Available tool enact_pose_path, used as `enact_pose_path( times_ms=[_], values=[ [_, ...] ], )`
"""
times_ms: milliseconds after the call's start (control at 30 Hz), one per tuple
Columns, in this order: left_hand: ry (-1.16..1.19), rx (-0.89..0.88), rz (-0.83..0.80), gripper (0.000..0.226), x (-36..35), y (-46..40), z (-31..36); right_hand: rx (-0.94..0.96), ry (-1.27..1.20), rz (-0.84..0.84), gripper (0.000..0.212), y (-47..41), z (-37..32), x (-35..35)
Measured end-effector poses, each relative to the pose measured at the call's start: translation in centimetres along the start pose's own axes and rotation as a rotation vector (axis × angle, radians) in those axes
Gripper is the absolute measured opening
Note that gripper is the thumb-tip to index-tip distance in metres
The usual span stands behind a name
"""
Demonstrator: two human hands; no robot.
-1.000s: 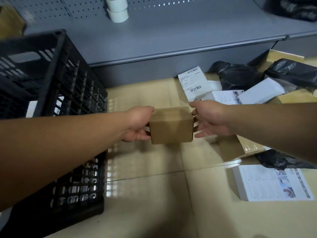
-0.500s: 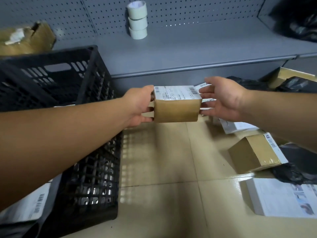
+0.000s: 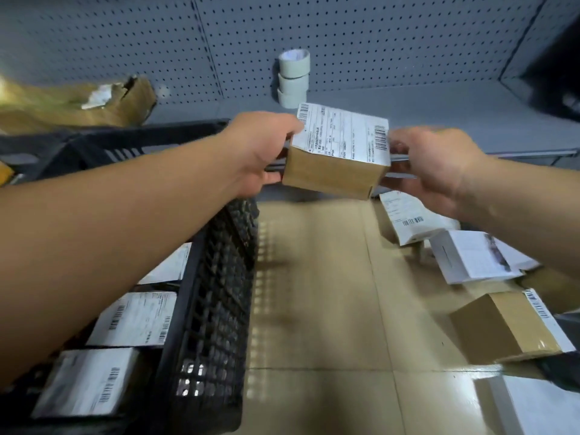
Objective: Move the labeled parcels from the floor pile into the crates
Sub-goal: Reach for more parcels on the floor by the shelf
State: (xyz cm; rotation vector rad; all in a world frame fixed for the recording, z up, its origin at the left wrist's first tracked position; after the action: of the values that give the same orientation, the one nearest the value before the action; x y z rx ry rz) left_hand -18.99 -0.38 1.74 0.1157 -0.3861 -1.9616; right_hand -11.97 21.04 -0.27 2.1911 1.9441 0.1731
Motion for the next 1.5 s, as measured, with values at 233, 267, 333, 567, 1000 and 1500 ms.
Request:
enact_pose_path(
  times_ms=[233, 267, 333, 567, 1000, 1500],
  values=[
    [-0.015, -0.06, 0.058, 0.017, 7.7, 2.6, 2.4, 0.031, -0.048, -0.113, 0.022, 0.0, -4.3, -6.3],
    [-0.007, -0.066, 0.067, 0.014, 9.1, 3.1, 2.3, 0.033, -0.04, -0.137, 0.02, 0.0, -4.8, -7.5],
    [0.027, -0.073, 0.065, 0.002, 11.5, 4.2, 2.2, 0.041, -0.02, -0.189, 0.014, 0.0, -5.8, -10.0],
    [0.005, -0.038, 0.102, 0.034, 20.3, 7.6, 2.3, -0.028, 0.154, -0.318, 0.025, -1.7, -7.8, -19.0],
    [-0.091, 0.336, -0.118, 0.03, 29.4, 10.5, -7.5, -0.489, 0.627, -0.735, 0.024, -4.2, -2.2, -31.5],
    [-0.212, 0.595, -0.31, 0.031, 27.0, 10.0, -18.6, -0.799, 1.204, -0.982, 0.036, -3.1, 9.7, -35.4]
  ],
)
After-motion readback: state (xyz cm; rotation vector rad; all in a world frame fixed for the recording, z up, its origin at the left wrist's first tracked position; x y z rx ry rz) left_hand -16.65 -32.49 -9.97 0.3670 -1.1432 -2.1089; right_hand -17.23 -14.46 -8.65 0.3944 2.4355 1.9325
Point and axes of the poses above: each hand's wrist, its own y-axis away from the middle knuckle, its own x-axis out of the back of the hand, z = x × y, the point moved 4 cm from there along -y, towards the middle knuckle, and after that the axes turned 13 degrees about -z, right-handed, at the moved point
